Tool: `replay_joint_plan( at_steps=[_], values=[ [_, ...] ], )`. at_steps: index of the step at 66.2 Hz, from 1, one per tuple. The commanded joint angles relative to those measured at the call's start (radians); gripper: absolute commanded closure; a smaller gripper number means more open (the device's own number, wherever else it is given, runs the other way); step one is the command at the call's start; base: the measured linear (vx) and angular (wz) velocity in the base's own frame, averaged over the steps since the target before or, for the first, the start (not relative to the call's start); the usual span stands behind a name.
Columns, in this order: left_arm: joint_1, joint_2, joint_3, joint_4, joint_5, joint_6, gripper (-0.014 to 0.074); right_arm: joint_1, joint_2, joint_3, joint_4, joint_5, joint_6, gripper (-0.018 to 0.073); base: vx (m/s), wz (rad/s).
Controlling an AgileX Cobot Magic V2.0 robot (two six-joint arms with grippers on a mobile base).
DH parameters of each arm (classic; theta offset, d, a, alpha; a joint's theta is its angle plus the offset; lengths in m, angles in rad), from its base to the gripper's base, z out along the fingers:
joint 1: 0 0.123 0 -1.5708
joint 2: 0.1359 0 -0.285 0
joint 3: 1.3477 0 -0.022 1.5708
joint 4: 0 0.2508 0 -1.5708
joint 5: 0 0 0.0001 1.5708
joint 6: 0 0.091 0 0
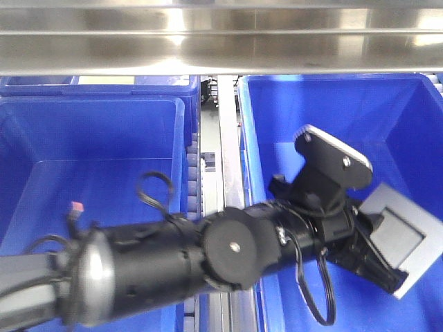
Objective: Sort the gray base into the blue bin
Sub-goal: 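Swing the left arm with the gray block over the farther-side blue bin, then lower the gray block into the blue bin with the left gripper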
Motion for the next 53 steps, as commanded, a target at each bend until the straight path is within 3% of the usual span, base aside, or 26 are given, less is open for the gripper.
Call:
replay_joint_plan(
  at_steps=[1,53],
  values=[
    [-0.003,-0.040,-0.043,0.001,-0.096,-0.004,0.0602,-0.004,-0.009,-0.004,-0.006,-0.079,-0.007,0.0564,0.00,0.00],
    [-0.003,0.176,-0.179,0.001,-0.091,-0.005,0.0602,-0.004,-0.009,-0.004,-0.006,-0.079,-0.007,0.0564,0.00,0.00]
  ],
)
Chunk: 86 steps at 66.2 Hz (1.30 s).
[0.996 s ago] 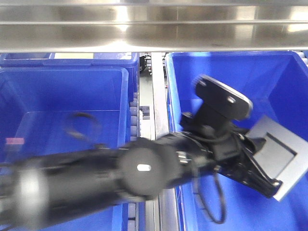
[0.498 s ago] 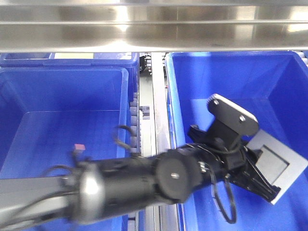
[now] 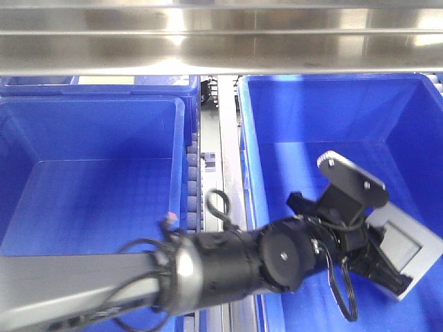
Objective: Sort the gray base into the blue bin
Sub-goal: 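Lower the gray block into the blue bin with the left gripper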
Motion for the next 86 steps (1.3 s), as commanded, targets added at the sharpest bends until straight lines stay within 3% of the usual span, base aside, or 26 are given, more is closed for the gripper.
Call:
replay_joint_plan(
  at_steps=[1,36,64,86],
  values=[
    [-0.003,-0.045,-0.042,0.001,-0.050,-0.005,0.0601,-0.004,-0.009,-0.004,-0.006,-0.079,-0.007,0.0564,0.00,0.00],
    [-0.003,0.005,-0.042,0.001,-0.042,-0.005,0.0501,-0.004,-0.009,-0.004,-0.006,-0.079,-0.007,0.0564,0.00,0.00],
    [-0.003,0.006,-0.042,0.000,-0.023,-0.013,0.0255,-0.004,-0.009,-0.004,-0.006,-0.079,-0.007,0.0564,0.00,0.00],
    [-0.003,0.006,-0.042,0.000,-0.009,-0.013,0.0240,-0.004,-0.009,-0.004,-0.006,-0.079,-0.007,0.0564,0.00,0.00]
  ],
)
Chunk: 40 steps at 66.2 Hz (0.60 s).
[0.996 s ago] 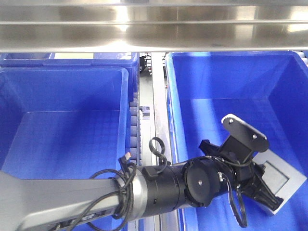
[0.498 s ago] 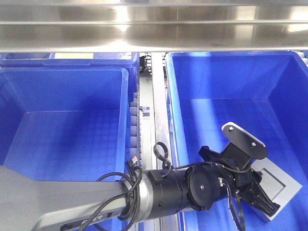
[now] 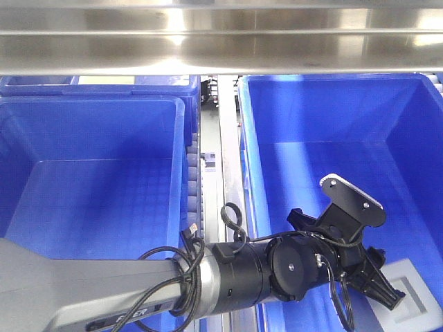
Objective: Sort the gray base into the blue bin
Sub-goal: 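Lower the gray block into the blue bin with the left gripper, then open the left gripper to release the gray block in the bin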
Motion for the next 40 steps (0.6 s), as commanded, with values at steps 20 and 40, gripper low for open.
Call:
replay_joint_plan(
  at_steps=[20,40],
  values=[
    [-0.002,-0.085,-0.031,0.000,-0.003,-0.010,0.0259,-0.004,-0.009,-0.004,-0.006,-0.079,-0.007,0.0564,0.00,0.00],
    [-0.002,-0.141,-0.017,0.006,0.033,-0.007,0.0556,-0.004,-0.009,-0.004,-0.006,-0.079,-0.007,0.0564,0.00,0.00]
  ],
)
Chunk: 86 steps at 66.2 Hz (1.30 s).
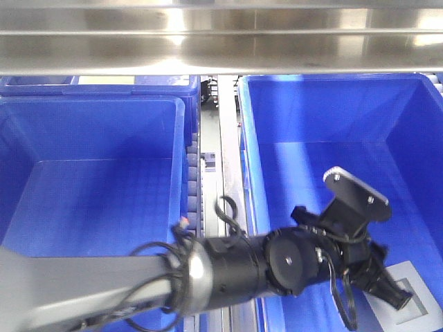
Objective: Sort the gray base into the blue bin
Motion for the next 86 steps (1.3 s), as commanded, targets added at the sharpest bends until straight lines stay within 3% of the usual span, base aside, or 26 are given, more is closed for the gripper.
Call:
replay_joint_plan(
  at_steps=[1,3,21,40,86],
  values=[
    [-0.002,-0.083,-0.020,0.012,-0.014,-0.006,0.0573,-0.004,-0.009,-0.004,-0.006,-0.079,-0.007,0.0564,0.00,0.00],
    [-0.002,-0.086,-0.020,0.017,-0.009,-0.005,0.0604,-0.004,-0.009,-0.004,-0.006,-0.079,-0.007,0.0564,0.00,0.00],
    [-0.002,-0.120,0.003,0.039,0.012,0.002,0.0603,-0.004,-0.009,-0.004,-0.006,-0.079,-0.007,0.0564,0.00,0.00],
    [-0.002,-0.291,0.200,0.042,-0.062,0.002,0.0602,-0.004,-0.009,-0.004,-0.006,-0.079,-0.007,0.0564,0.00,0.00],
    [-0.002,-0.712,0.591,0.041,-0.108,-0.003,0.0602,-0.004,-0.009,-0.004,-0.006,-0.079,-0.007,0.0564,0.00,0.00]
  ],
)
